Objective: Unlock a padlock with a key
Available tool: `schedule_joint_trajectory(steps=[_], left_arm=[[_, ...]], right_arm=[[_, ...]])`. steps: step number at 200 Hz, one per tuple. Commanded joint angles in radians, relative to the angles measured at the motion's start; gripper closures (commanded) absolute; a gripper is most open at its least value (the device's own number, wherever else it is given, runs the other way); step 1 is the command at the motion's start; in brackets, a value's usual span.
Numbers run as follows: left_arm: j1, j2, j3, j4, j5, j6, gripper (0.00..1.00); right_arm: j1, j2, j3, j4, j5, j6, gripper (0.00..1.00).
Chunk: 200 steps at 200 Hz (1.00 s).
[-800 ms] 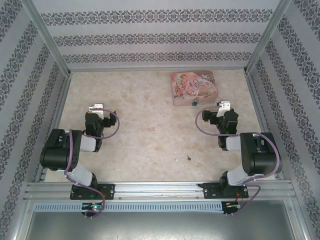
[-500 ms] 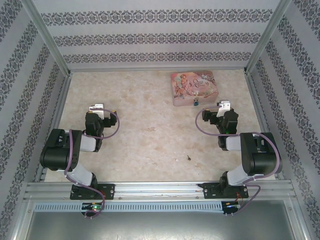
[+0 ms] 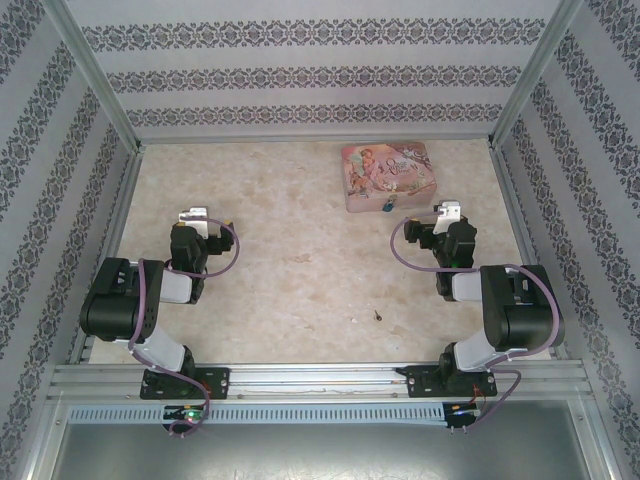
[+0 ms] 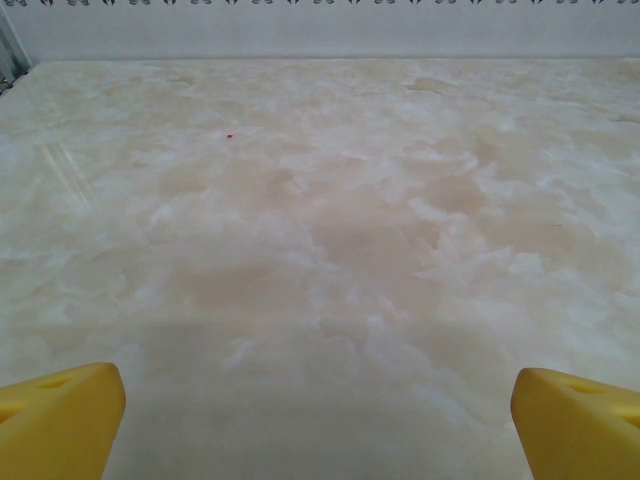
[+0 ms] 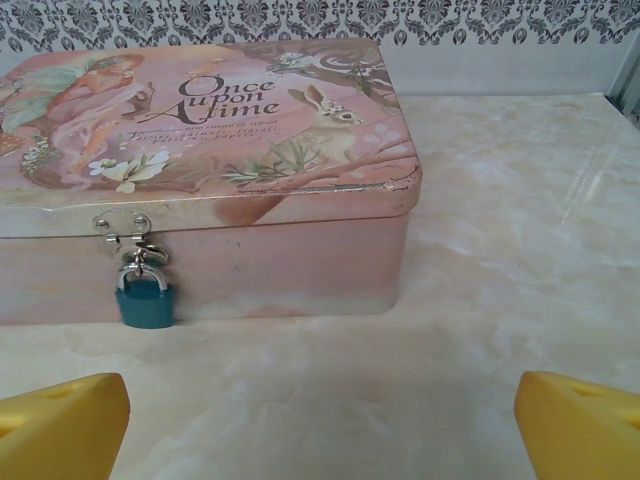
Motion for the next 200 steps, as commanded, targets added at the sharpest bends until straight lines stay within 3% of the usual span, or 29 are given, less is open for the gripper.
schedule_joint_trajectory(steps=[1,43,67,110,149,174,200], left_arm=[[0.010,-0.008,0.018,-0.018,0.011,0.019,0.01],[0.010,-0.096,-0.004,-0.046,0.005,0.018,0.01],[0.011,-0.279,0.034,-0.263,-0.027,-0.009,0.01],[0.010,-0.485,0.182,-0.660,0.017,-0.257,0.01],[0.007,-0.435,0.326,-0.935,0.161,-0.558,0.01],[-0.041,-0.345,0.357,-0.916,0.282,-0.687,0.00],[-0.180,-0.237,0.419,-0.860,0.279,-0.716,0.01]], right_arm=[[0.010,0.002,0.017,0.001,0.015,0.016,0.02],[0.000,-0.064,0.024,-0.057,0.034,0.035,0.02],[-0.003,-0.201,0.052,-0.243,0.047,0.051,0.01],[-0.018,-0.385,0.169,-0.606,0.000,0.162,0.02],[-0.126,-0.344,0.335,-0.846,-0.234,0.366,0.02],[-0.190,-0.249,0.411,-0.869,-0.355,0.493,0.02],[-0.211,-0.113,0.497,-0.879,-0.380,0.521,0.02]])
